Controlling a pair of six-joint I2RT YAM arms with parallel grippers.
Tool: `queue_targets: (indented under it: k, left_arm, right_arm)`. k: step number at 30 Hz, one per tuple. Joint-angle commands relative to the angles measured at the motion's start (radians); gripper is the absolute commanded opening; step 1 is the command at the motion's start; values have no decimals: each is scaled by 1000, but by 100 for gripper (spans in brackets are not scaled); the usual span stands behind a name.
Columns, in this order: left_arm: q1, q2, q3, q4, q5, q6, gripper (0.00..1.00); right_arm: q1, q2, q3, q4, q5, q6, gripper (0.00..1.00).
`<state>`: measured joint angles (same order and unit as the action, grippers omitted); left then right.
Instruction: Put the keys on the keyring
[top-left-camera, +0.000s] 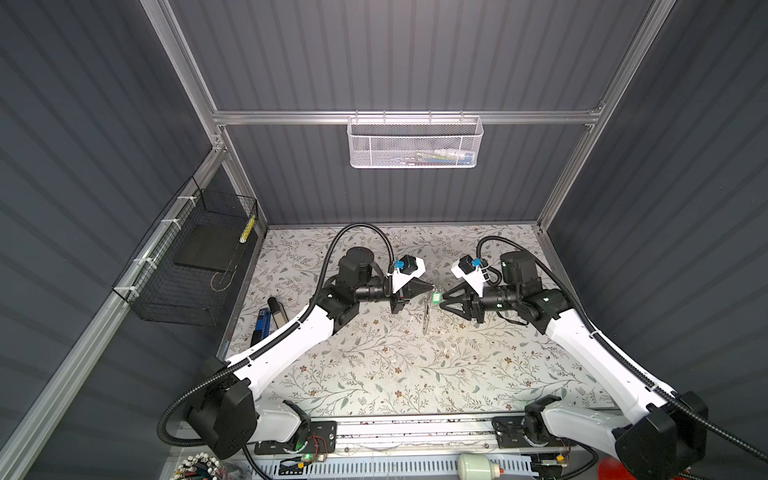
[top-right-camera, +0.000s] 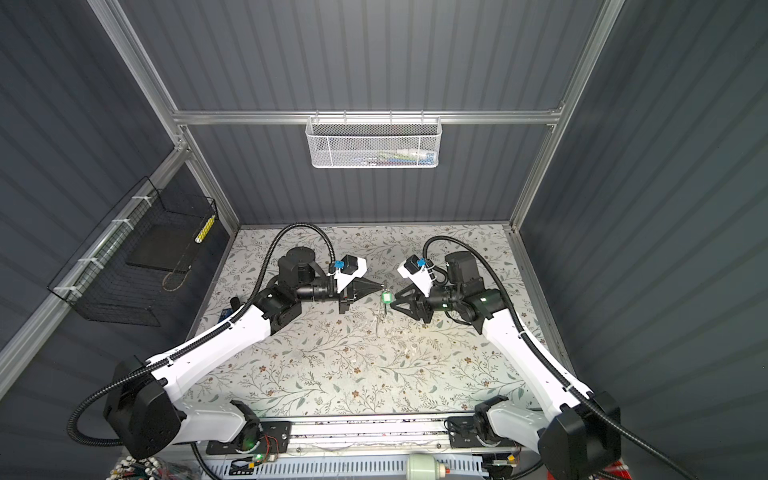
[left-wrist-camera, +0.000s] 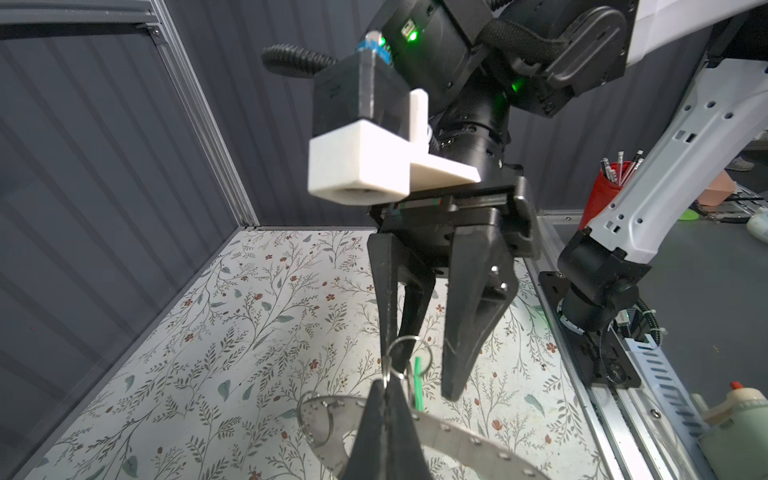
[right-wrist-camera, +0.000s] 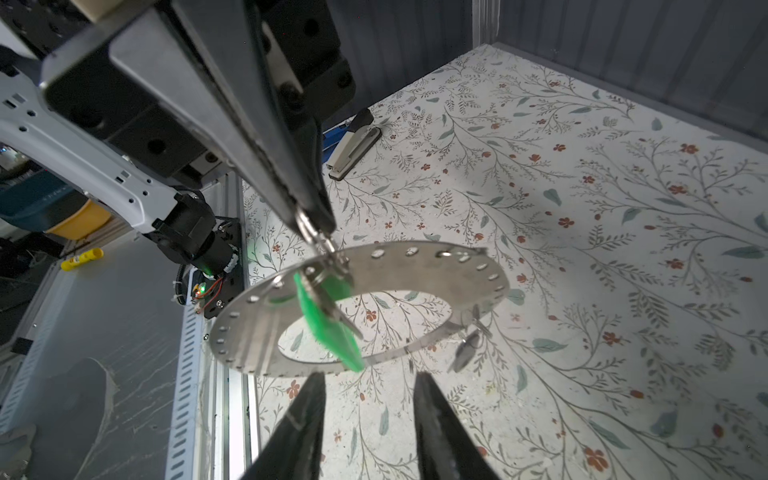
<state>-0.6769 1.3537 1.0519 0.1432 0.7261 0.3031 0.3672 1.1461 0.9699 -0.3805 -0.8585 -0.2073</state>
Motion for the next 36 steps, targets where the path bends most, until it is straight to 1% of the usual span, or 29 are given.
queue_targets:
  k: [1,5,6,7,9,12,15,17,23,26,30,36]
  left_arm:
    - [5,-25,34,-4,-18,35,0]
    - [4,-26,34,-19,-74,66,0]
    - [4,-27,32,-18,-90,70,0]
    - [4,-29,29,-15,-106,75,0]
    - [2,-32,27,-9,-127,81,0]
    - [-1,-34,20,7,-145,87,0]
    - [-7,-34,21,1,-159,99,0]
    - [-12,-34,18,-2,-168,104,0]
    - [-33,-28,30,-26,-206,133,0]
    - [-39,-27,35,-34,-212,141,0]
    - [-41,-31,36,-39,-224,146,0]
    - [-40,-35,34,-42,-241,151,0]
  right_arm:
    - [-3,-74,-17,117,3,194,41]
    - [-2,-108,-45,265,55,467,41]
    - [1,-108,-46,283,69,518,41]
    - [6,-110,-45,288,90,556,40]
    - [16,-110,-36,255,181,608,37]
    - [22,-89,-24,248,231,683,33]
    - [36,-68,0,234,247,702,32]
    - [47,-55,17,243,235,704,32]
    - [90,-2,70,229,250,702,31]
    - [100,12,79,226,262,715,28]
    - [100,20,88,193,274,708,24]
    - [100,23,100,135,280,709,26]
